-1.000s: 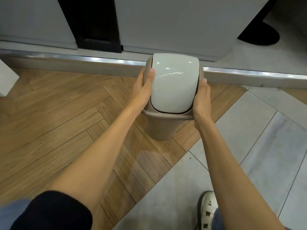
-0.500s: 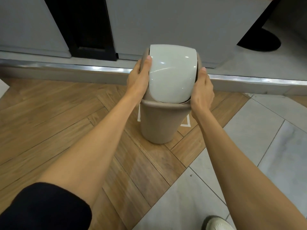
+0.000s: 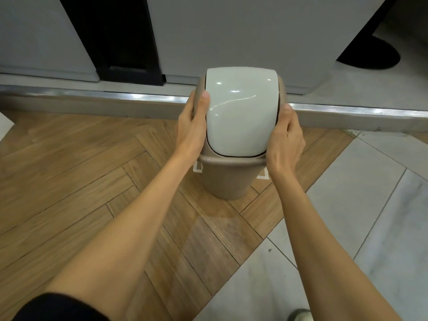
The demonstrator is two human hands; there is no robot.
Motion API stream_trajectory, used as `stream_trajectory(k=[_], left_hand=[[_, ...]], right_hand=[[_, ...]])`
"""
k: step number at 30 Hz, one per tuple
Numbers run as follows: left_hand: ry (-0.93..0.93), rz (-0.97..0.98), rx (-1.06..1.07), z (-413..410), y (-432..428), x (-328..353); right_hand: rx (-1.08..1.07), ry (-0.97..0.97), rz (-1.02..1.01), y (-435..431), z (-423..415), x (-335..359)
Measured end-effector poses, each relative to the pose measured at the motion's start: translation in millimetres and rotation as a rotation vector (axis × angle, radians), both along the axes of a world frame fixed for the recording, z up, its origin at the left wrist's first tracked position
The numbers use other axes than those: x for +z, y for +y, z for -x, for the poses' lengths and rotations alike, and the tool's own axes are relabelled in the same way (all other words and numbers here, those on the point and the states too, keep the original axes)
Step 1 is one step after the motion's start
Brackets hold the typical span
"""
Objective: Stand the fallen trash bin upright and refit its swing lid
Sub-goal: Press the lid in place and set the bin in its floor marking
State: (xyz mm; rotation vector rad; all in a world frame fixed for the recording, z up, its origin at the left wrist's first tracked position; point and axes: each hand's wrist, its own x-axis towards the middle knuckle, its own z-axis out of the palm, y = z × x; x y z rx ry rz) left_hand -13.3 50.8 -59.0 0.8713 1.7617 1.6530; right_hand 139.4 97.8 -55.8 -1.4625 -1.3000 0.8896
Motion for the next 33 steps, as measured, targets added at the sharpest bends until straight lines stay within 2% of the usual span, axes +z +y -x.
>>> stream_trajectory(k=[9, 17, 33], left_hand=[[0.002, 0.013, -0.029, 15, 62, -1], [0.051, 0.092, -0.170, 42, 104, 7], [0.081, 0.099, -0.193, 57, 119, 7]], right_hand=[[0.017, -0.054, 0.008, 59, 15, -3], [0.167, -0.041, 0.012, 106, 23, -1], [0.349, -0.063, 0.002, 132, 25, -1]])
